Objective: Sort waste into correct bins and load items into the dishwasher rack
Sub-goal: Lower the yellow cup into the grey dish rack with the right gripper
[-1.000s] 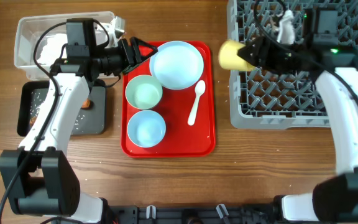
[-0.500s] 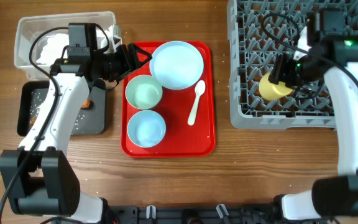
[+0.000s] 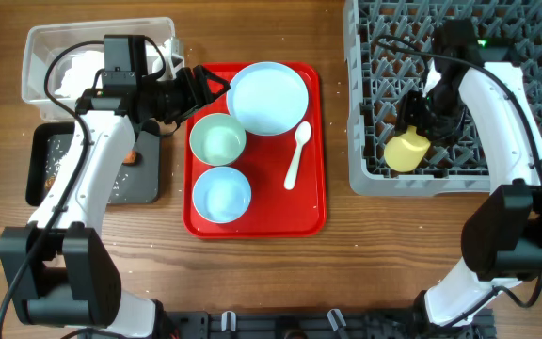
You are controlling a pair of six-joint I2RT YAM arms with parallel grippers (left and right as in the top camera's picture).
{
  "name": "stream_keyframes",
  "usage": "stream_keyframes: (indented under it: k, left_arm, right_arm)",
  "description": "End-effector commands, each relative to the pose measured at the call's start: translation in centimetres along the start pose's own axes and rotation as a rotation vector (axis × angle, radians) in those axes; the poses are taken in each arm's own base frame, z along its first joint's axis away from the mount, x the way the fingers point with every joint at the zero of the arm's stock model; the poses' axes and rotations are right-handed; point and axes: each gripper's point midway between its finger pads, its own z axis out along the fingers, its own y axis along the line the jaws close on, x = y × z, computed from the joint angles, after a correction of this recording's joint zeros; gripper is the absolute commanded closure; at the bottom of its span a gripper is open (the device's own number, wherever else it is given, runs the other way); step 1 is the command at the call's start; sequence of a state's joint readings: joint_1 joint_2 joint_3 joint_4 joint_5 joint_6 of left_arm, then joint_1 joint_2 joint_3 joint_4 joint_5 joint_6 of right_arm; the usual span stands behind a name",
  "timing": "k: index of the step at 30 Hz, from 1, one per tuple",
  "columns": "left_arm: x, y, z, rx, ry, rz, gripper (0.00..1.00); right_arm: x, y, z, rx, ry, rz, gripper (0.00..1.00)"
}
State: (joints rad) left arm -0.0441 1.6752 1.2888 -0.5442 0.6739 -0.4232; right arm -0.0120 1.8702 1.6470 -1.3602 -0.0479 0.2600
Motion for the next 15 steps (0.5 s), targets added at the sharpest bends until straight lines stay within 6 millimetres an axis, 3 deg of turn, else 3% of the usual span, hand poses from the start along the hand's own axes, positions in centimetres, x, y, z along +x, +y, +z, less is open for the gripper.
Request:
stream_keyframes:
  k: [1,15]
  left_arm:
    - [-0.08,-0.18,-0.08,-0.006,-0.007,0.034,0.30]
    - [-0.11,-0.14,-0.08,-0.008,-0.009,0.035,0.30]
  right_arm:
    - [-0.63,-0.06,0.49,0.004,-0.008,-0.004,0.50]
    - [-0.61,0.57,1.35,-0.033,-0.003,-0.023,0.50]
